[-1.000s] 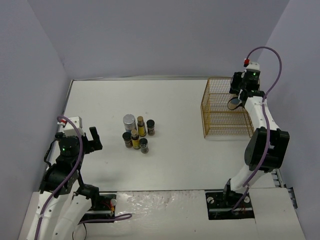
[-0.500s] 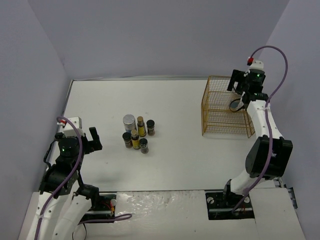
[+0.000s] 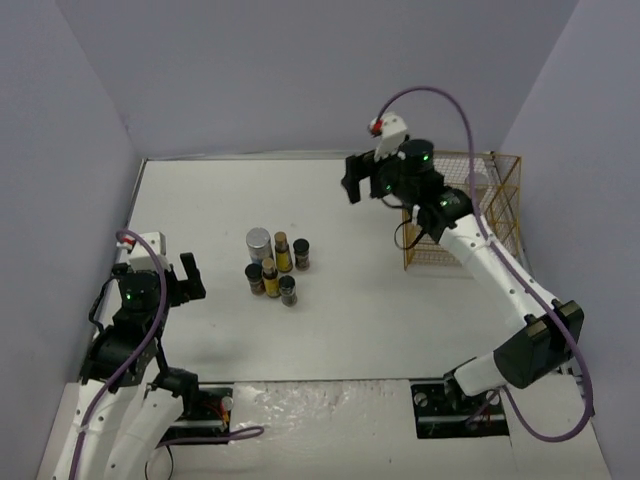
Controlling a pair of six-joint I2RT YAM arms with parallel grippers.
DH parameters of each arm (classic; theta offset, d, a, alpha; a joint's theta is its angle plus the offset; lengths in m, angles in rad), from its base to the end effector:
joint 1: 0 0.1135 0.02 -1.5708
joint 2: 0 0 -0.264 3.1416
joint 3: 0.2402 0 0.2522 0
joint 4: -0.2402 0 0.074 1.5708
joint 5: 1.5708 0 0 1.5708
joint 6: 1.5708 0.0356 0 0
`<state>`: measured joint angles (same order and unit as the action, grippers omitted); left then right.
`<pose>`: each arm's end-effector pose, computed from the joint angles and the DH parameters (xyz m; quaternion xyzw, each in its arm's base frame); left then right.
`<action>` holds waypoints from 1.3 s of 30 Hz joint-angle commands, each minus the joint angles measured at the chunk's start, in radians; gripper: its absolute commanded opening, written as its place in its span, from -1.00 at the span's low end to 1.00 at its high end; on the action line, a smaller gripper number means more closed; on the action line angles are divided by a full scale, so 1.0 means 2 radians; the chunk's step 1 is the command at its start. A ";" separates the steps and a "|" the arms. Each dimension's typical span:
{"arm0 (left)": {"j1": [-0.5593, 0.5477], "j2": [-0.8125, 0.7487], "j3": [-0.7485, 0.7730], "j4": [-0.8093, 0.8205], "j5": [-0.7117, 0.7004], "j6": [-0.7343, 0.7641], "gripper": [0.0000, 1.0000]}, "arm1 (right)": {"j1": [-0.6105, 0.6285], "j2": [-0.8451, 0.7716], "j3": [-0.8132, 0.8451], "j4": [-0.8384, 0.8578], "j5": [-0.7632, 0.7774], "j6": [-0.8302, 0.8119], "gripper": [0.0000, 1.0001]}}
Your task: Organize the condiment bottles
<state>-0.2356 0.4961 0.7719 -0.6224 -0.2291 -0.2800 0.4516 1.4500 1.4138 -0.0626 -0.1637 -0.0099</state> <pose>0.1083 -0.0177 0.3267 -0.0837 0.8114 -0.0551 0.5758 0.3068 0.1552 0.4159 -0.2224 0.7065 0.2057 0.6396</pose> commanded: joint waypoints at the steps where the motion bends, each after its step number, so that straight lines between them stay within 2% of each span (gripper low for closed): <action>1: -0.001 0.010 0.011 0.037 0.002 0.001 0.94 | 0.089 0.059 0.055 0.003 -0.018 -0.021 1.00; 6: -0.001 0.008 0.011 0.033 -0.003 0.000 0.94 | 0.163 0.140 0.121 0.003 -0.010 -0.039 1.00; 12: -0.001 0.007 0.010 0.034 0.000 0.000 0.94 | 0.201 0.228 0.195 -0.009 -0.016 -0.047 1.00; 19: -0.001 0.006 0.011 0.034 0.000 0.000 0.94 | 0.220 0.294 0.232 -0.025 -0.007 -0.055 1.00; 29: -0.001 0.007 0.010 0.037 0.003 0.001 0.94 | 0.224 0.321 0.237 -0.052 -0.016 -0.071 0.86; 34: -0.001 0.008 0.009 0.037 0.004 0.002 0.94 | 0.225 0.327 0.242 -0.059 -0.023 -0.076 0.67; 38: -0.001 0.008 0.010 0.037 0.004 0.002 0.94 | 0.226 0.336 0.253 -0.064 -0.029 -0.078 0.38; 39: -0.001 0.008 0.010 0.037 0.004 0.003 0.94 | 0.225 0.336 0.256 -0.064 -0.028 -0.079 0.23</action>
<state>-0.2356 0.4965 0.7719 -0.6224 -0.2256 -0.2802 0.8921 2.1221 1.8643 -0.2070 -0.1991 -0.1509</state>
